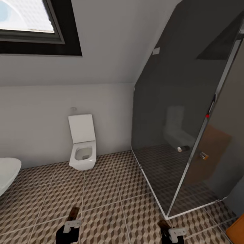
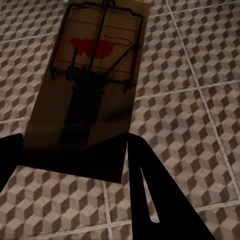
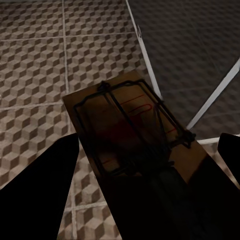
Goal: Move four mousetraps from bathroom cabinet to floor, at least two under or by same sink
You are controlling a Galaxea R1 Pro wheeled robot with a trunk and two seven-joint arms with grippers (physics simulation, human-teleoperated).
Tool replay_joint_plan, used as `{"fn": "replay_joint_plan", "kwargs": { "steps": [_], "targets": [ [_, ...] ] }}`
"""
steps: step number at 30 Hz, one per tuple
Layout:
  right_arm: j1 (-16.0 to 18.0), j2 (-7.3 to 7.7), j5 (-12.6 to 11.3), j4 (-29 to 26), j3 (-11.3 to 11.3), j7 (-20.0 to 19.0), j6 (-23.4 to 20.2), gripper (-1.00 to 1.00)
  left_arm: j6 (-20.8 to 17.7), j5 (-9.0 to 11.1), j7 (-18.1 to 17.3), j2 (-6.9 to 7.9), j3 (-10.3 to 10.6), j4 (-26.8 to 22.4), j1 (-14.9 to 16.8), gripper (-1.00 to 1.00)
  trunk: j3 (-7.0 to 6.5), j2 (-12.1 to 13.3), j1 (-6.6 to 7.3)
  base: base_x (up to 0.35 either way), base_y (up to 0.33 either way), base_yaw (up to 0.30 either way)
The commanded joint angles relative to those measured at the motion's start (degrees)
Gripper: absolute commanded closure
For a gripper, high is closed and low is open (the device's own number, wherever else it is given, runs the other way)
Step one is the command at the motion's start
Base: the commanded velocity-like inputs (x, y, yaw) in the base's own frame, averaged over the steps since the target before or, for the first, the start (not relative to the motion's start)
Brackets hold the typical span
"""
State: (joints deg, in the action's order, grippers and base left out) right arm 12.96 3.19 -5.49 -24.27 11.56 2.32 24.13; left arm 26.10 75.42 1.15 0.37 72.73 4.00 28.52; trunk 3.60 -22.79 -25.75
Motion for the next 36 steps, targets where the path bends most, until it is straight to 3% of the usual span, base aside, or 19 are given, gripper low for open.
{"fn": "replay_joint_plan", "kwargs": {
  "steps": [1, 21, 36],
  "targets": [
    [0.1, 0.06, -0.6, 0.0, 0.5, 0.2, 0.2, 1.0, 0.1, -0.1, 0.4, -0.02, 0.4, 0.0, 0.0, 1.0, 0.21, -0.1, -0.03, 0.0, 0.0, 0.1],
    [0.1, 0.0, -0.6, 0.1, 0.5, 0.2, 0.2, 1.0, 0.1, -0.1, 0.4, -0.02, 0.4, 0.0, 0.0, 1.0, 1.86, -0.1, -0.03, 0.0, 0.0, 0.154],
    [0.1, 0.0, -0.6, 0.1, 0.5, 0.2, 0.2, 1.0, 0.1, -0.1, 0.4, -0.02, 0.4, 0.0, 0.0, 1.0, 2.59, -0.1, -0.03, 0.0, 0.0, 0.248]
  ]
}}
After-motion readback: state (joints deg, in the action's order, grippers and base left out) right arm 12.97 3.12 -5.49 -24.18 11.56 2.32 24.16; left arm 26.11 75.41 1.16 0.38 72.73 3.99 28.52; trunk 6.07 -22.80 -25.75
